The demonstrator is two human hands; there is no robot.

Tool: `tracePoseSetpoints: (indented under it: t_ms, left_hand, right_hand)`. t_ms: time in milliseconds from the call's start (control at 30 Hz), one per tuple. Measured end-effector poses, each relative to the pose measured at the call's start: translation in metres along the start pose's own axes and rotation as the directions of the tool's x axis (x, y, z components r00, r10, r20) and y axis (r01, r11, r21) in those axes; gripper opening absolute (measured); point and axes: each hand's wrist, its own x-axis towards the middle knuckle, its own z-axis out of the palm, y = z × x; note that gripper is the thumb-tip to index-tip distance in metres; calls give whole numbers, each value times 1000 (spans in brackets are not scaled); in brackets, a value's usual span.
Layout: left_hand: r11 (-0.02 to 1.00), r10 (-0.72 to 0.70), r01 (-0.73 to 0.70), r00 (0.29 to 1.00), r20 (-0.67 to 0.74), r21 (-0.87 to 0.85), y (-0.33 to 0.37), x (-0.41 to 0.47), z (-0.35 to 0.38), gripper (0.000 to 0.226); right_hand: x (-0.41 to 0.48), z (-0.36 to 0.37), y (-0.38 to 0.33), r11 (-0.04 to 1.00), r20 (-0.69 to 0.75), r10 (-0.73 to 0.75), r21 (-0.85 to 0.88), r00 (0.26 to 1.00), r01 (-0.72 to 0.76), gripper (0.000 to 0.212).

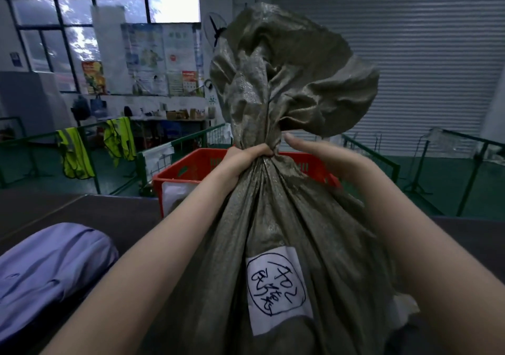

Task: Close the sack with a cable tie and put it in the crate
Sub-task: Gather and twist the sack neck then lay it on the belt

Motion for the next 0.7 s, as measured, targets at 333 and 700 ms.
tracePoseSetpoints:
  t_ms: [333, 700]
  left_hand:
    - [953, -67, 28, 990, 121, 300, 5, -2, 1, 55]
    - [622, -256, 91, 962, 93, 778, -37, -16, -88, 126]
  right_hand:
    - [11, 112, 26, 913, -65, 8, 408, 998, 19, 55]
    - [16, 112, 35, 884, -100, 196, 448, 975, -132, 53]
